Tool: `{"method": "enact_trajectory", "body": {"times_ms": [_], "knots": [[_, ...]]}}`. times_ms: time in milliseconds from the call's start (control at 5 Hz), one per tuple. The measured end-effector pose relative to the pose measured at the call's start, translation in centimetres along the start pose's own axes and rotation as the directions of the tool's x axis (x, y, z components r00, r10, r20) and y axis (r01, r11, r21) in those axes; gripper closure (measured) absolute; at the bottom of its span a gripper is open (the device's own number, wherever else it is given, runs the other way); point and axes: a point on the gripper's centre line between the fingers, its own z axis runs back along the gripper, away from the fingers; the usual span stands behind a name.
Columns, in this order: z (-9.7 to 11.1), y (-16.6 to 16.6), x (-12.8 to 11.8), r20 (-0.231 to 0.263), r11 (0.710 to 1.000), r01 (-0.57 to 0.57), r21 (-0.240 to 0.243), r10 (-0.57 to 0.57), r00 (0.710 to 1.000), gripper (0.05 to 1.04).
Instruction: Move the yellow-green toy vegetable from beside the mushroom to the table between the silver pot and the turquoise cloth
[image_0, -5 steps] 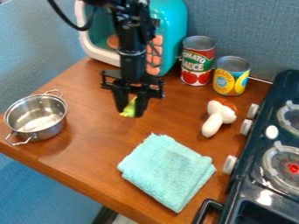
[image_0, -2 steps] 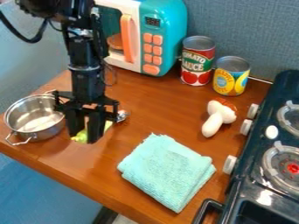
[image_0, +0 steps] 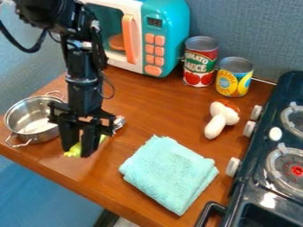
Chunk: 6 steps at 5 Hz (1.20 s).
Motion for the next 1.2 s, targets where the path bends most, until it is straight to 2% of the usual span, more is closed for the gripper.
{"method": "enact_trajectory", "body": {"times_ms": [400, 600, 800, 1000, 1200], "knots": [[-2.0, 0.1, 3.5, -0.045, 1.000, -0.001, 0.003, 0.001, 0.999, 0.640], [-1.8, 0.2, 4.9, -0.023, 1.000, 0.001, 0.010, 0.000, 1.000, 0.640], [-1.6, 0.2, 4.9, -0.016, 1.000, 0.001, 0.012, -0.001, 1.000, 0.571], [-1.0, -0.5, 4.4, 0.036, 0.999, 0.033, -0.033, -0.032, 0.999, 0.294], [4.1, -1.0, 2.9, 0.158, 0.997, 0.063, -0.048, -0.055, 0.986, 0.076]]}}
